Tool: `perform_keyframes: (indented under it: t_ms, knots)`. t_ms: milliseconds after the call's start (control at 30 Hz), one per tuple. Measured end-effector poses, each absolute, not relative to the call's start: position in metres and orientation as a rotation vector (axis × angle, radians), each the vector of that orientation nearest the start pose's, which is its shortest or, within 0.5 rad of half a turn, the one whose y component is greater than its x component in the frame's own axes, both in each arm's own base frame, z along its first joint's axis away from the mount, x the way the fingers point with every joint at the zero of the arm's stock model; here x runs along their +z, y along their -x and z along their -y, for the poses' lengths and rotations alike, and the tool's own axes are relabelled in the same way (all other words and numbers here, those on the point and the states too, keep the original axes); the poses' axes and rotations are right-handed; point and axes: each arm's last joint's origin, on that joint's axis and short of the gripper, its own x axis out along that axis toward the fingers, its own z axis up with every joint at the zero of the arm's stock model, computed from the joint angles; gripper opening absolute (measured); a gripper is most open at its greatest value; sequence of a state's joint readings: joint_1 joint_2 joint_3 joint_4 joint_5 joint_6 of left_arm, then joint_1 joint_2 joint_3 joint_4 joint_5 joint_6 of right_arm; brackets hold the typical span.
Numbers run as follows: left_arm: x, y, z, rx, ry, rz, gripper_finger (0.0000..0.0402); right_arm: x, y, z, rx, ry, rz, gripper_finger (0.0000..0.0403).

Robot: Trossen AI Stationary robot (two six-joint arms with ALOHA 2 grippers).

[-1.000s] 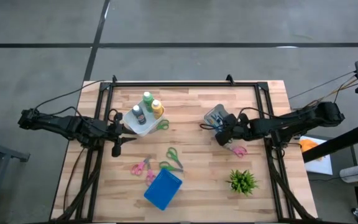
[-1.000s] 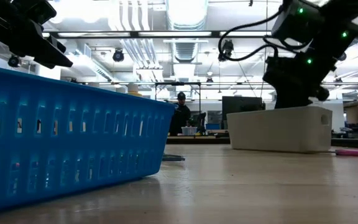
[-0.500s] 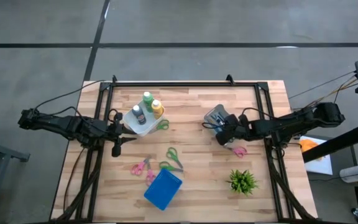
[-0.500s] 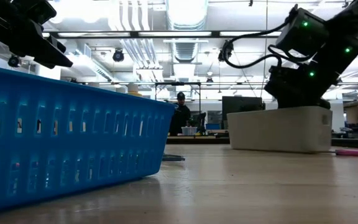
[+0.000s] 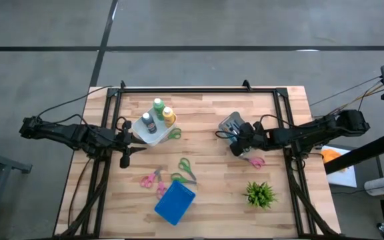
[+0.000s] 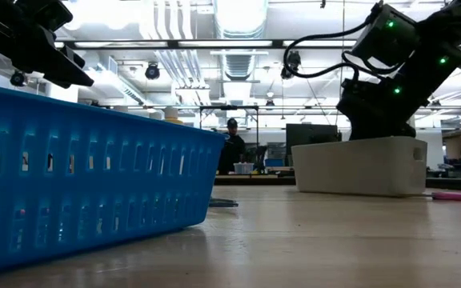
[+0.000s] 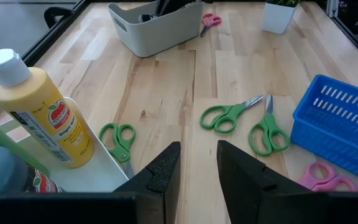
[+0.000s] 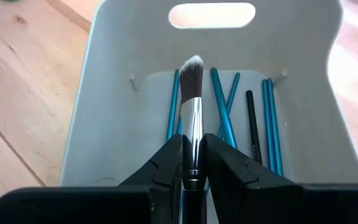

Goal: Pick & Place Paint Supplies
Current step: Put the black paintbrush into the gray bin, then put the pink scissors into the blue bin

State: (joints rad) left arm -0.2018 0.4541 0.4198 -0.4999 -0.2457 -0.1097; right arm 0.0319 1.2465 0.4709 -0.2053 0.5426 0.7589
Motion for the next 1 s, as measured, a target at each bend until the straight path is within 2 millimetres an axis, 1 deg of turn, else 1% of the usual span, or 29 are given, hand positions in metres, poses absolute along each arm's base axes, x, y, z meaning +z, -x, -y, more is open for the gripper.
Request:
perform_keyframes:
  t_ms: [133, 233, 333, 467, 567, 667, 833, 933, 1000]
  knots:
    - [0.222, -0.111, 0.016, 0.071, -0.011, -0.518, 0.0108, 0.149, -0.206, 0.008, -0.793, -0.43, -0.69, 0.0058]
    - [0.222, -0.111, 0.016, 0.072, -0.011, -0.518, 0.0108, 0.15, -0.206, 0.009, -0.829, -0.504, -0.655, 0.0063]
    - [0.222, -0.111, 0.016, 0.071, -0.012, -0.518, 0.0108, 0.15, -0.206, 0.01, -0.846, -0.534, -0.646, 0.0087]
    - [0.222, -0.111, 0.016, 0.071, -0.012, -0.518, 0.0108, 0.15, -0.206, 0.01, -0.831, -0.498, -0.661, 0.0127]
    - [0.222, -0.111, 0.016, 0.071, -0.011, -0.518, 0.0108, 0.153, -0.209, 0.01, -0.812, -0.466, -0.666, 0.014]
    - [0.222, -0.111, 0.016, 0.071, -0.012, -0.518, 0.0108, 0.162, -0.214, 0.01, -0.794, -0.443, -0.652, 0.0142]
    - [0.222, -0.111, 0.016, 0.071, -0.011, -0.518, 0.0108, 0.182, -0.225, 0.01, -0.74, -0.349, -0.632, 0.0143]
    - [0.222, -0.111, 0.016, 0.071, -0.011, -0.517, 0.0108, 0.197, -0.232, 0.01, -0.707, -0.306, -0.604, 0.0143]
    - [0.222, -0.111, 0.016, 0.071, -0.012, -0.518, 0.0108, 0.21, -0.237, 0.009, -0.671, -0.24, -0.591, 0.0143]
